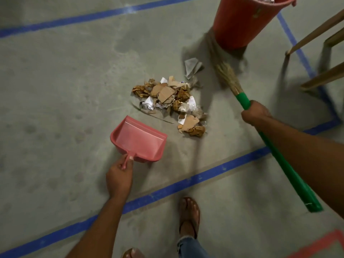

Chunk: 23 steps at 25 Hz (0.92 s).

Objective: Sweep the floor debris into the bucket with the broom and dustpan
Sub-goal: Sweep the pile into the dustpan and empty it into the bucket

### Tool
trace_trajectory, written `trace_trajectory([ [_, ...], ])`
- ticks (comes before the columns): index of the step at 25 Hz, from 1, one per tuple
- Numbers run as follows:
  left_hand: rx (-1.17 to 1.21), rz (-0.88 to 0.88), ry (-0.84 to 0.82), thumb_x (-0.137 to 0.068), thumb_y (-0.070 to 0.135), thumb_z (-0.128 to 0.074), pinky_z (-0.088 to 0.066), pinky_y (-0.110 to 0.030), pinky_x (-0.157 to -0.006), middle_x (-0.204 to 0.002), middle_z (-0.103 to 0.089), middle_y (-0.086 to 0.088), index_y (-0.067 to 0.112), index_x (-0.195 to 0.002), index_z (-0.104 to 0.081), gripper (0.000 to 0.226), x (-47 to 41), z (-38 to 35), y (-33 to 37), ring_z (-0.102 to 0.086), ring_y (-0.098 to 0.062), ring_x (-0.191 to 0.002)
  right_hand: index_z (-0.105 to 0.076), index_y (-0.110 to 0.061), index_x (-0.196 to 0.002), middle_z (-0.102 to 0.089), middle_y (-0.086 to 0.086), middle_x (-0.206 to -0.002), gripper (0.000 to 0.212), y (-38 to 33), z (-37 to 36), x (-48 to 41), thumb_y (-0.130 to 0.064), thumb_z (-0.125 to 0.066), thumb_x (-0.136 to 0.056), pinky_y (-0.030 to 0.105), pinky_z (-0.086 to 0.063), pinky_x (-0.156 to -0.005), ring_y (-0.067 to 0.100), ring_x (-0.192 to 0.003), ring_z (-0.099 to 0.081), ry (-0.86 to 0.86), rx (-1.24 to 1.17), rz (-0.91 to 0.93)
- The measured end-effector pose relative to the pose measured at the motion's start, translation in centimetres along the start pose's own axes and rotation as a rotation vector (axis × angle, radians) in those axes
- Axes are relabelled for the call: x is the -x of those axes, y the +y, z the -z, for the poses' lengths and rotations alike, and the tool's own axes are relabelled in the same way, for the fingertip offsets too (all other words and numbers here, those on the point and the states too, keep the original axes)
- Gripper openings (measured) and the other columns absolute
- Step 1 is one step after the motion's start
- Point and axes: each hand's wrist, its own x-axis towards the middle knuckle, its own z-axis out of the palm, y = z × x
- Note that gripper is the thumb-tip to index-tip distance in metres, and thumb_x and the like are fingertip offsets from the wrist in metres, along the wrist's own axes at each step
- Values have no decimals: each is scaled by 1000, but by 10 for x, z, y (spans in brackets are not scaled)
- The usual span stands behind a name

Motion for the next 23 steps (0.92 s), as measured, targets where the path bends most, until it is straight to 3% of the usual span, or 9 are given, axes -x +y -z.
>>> trace_trajectory([
  [3, 37, 55, 14, -88, 57, -68, -59, -44, -88, -96, -80, -6, 22, -117, -78, 47, -63, -33, -28, -76, -26, -93, -53, -16, -134, -61, 11, -104, 45, -8, -41, -42, -15, -58, -89, 40, -54, -79, 30, -91, -61, -46, 101, 99],
  [6, -22, 58, -31, -89, 58, -70, -55, -32, -82, -86, -79, -3, 22, -117, -78, 47, -121, -51, -44, -75, -19, -89, -42, -25, -149, -60, 11, -107, 61, 11, -91, -57, -11, -58, -92, 40, -56, -74, 27, -87, -59, -14, 180, 196],
  [10, -66, -34, -83, -90, 59, -68, -53, -33, -80, -79, -77, -1, 24, -117, -78, 45, -176, -69, -44, -73, -18, -86, -30, -31, -156, -61, 13, -106, 67, 52, -130, -65, -21, -58, -97, 34, -46, -61, 27, -78, -56, 120, 282, 332],
  [14, -51, -101, -121, -88, 64, -66, -52, -32, -76, -77, -75, 0, 28, -113, -79, 46, -205, -90, -37, -71, -11, -78, -31, -34, -156, -61, 8, -112, 66, 76, -151, -68, -23, -58, -97, 32, -38, -57, 25, -80, -52, 180, 385, 463],
  [17, -101, -182, -144, -89, 67, -62, -57, -39, -81, -82, -76, -1, 27, -119, -77, 52, -211, -103, -34, -72, -18, -83, -33, -33, -156, -61, 6, -120, 65, 78, -160, -59, -23, -58, -97, 29, -37, -53, 27, -86, -56, 217, 430, 544],
  [23, -78, -225, -170, -92, 62, -63, -56, -38, -82, -93, -76, 0, 24, -127, -72, 52, -218, -117, -25, -73, -15, -84, -47, -21, -150, -66, 11, -113, 69, 73, -162, -34, -11, -71, -85, 33, -43, -54, 36, -81, -61, 340, 496, 862],
])
